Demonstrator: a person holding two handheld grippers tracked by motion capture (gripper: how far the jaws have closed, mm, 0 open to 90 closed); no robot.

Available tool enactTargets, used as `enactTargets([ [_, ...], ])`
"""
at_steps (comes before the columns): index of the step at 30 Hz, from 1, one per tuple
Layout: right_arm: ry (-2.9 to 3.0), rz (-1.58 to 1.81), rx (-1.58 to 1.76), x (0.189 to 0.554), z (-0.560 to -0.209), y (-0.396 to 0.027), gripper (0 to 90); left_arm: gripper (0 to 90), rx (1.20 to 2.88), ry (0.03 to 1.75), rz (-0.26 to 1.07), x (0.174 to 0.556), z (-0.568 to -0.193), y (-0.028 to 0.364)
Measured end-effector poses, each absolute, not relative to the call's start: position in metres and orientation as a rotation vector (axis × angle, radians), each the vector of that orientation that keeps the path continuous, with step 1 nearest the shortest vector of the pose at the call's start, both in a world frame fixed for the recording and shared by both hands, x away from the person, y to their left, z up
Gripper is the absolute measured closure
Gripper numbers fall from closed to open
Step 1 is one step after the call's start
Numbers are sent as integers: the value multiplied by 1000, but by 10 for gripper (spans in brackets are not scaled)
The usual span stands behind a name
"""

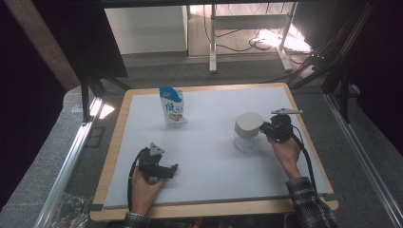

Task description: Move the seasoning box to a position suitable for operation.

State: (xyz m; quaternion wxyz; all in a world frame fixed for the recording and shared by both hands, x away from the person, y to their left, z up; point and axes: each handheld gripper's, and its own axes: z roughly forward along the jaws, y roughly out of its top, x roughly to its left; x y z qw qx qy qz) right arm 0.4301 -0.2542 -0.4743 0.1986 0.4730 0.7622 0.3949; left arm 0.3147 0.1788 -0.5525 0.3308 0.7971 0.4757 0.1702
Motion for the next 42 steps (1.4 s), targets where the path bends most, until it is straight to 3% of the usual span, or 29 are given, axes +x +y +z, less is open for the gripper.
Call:
enactTargets([
  [20,2185,1123,1258,382,-478,-213,788,1,2085,1244,446,315,-552,179],
  [42,2174,1158,1233,369,-491,-224,777,1,2082,1247,444,314,-553,179],
])
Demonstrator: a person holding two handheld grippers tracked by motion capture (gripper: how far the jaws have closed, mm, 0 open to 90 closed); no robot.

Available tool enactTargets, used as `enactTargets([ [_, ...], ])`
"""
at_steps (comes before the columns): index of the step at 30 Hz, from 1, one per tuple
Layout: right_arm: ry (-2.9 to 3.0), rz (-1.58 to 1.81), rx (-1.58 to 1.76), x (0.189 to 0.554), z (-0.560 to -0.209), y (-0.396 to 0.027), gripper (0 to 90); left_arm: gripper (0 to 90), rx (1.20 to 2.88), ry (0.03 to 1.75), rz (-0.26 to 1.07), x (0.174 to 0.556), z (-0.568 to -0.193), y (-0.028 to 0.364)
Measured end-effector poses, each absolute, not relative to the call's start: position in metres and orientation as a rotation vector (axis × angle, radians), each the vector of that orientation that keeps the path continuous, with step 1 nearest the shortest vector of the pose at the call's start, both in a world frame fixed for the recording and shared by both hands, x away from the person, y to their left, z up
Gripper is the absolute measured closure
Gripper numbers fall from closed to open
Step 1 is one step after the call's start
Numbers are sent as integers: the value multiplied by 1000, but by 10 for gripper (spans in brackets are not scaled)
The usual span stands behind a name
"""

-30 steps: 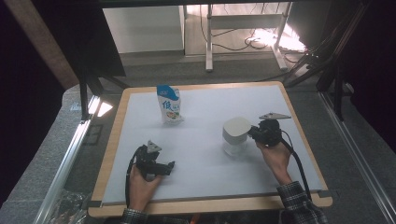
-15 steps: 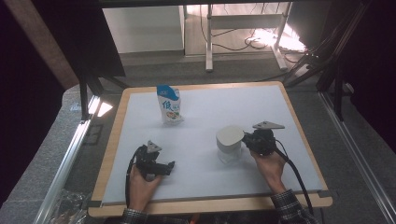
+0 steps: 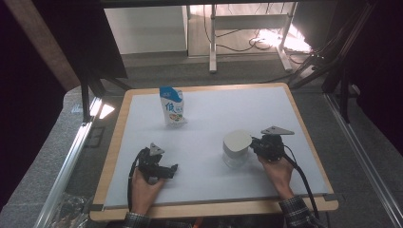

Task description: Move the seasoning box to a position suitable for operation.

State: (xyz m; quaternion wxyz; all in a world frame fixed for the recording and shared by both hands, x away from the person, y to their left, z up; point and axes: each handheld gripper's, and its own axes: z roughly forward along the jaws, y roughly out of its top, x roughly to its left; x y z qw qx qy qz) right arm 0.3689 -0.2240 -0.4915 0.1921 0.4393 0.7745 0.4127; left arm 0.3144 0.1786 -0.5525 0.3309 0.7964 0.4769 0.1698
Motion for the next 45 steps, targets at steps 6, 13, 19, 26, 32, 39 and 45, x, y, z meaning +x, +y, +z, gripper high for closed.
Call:
enactTargets([
  [6,2224,1197,1214,369,-493,-233,698,1,2082,1247,444,314,-553,179],
  [13,2298,1198,1163,363,-493,-241,617,1,2082,1247,444,314,-553,179],
  [19,2334,1226,1152,359,-485,-247,649,1,2082,1247,444,314,-553,179],
  [26,2331,1271,1130,354,-470,-257,825,1,2083,1247,444,314,-553,179],
  [32,2329,1266,1109,355,-458,-258,893,1,2083,1247,444,314,-553,179],
  [39,2306,1274,1128,360,-444,-258,895,1,2077,1249,445,314,-553,178],
  [45,2322,1258,1085,361,-431,-250,895,1,2081,1245,446,315,-553,179],
])
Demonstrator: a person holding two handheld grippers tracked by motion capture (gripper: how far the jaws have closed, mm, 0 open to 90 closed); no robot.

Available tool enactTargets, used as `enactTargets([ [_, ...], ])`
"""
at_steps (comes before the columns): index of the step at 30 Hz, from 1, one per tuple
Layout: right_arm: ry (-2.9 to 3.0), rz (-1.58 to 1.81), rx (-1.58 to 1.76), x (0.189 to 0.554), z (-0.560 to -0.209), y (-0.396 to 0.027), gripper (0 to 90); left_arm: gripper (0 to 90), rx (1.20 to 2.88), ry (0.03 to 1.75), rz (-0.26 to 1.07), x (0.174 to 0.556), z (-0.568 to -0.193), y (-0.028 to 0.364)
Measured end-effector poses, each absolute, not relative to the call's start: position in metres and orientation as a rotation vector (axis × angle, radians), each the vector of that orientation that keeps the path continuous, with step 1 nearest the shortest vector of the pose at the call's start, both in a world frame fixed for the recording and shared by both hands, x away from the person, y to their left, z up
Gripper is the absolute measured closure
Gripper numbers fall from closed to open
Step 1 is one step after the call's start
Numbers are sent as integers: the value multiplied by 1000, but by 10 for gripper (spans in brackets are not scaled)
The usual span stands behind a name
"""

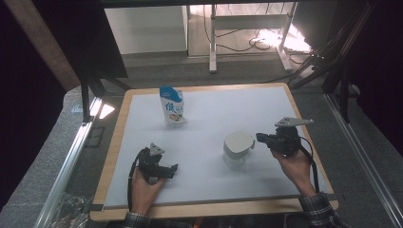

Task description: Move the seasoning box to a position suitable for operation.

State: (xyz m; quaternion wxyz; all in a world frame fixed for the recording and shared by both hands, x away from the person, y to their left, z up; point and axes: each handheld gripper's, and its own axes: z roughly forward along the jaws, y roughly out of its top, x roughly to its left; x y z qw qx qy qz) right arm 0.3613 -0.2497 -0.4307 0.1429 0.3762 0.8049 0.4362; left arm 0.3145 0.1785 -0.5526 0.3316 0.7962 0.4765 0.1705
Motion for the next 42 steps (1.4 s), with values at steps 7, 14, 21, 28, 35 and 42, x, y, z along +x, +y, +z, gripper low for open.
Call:
enactTargets([
  [7,2331,1243,1040,364,-422,-239,894,1,2076,1247,447,315,-553,178],
  [14,2347,1226,1015,369,-419,-226,894,1,2076,1247,445,315,-553,178],
  [21,2351,1201,990,372,-418,-219,894,1,2076,1247,446,315,-553,178],
  [28,2361,1170,976,374,-421,-216,894,1,2076,1247,446,315,-553,178],
  [35,2366,1165,959,374,-423,-215,895,1,2076,1247,446,315,-553,178],
  [42,2362,1178,966,374,-423,-218,896,1,2076,1247,446,315,-553,178],
])
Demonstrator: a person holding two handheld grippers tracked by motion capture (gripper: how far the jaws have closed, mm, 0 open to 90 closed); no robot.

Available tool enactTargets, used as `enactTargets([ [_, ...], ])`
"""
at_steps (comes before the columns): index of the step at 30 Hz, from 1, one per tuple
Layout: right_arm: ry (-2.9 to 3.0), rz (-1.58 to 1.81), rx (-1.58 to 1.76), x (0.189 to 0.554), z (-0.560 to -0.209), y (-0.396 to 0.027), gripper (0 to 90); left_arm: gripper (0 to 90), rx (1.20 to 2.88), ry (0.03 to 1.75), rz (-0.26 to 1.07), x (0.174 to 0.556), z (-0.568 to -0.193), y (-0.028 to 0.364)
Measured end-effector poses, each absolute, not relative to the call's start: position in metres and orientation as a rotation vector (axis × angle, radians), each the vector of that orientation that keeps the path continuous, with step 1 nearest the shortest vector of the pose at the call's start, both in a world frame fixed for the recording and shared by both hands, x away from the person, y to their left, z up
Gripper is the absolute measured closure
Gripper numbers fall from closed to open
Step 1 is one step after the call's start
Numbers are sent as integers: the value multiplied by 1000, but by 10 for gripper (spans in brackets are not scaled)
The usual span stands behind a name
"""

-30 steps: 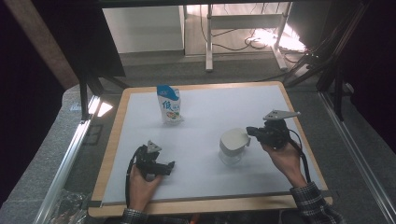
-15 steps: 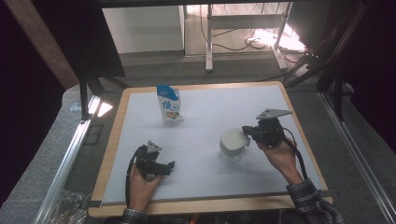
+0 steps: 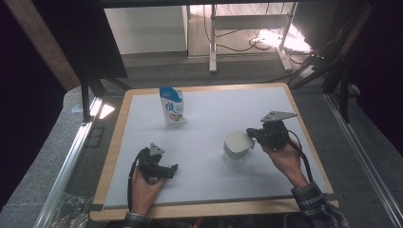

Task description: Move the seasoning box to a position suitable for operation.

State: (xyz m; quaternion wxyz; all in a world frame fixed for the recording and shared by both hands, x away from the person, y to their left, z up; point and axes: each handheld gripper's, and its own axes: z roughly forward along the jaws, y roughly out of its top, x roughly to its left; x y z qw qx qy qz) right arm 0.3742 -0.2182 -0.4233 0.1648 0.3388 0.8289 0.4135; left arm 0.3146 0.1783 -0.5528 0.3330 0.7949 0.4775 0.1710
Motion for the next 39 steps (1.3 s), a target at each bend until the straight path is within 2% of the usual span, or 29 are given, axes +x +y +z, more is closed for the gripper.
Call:
enactTargets([
  [28,2339,1211,1013,377,-429,-228,896,1,2074,1250,445,314,-553,178],
  [39,2344,1231,1070,381,-447,-239,896,1,2084,1244,446,315,-553,179],
])
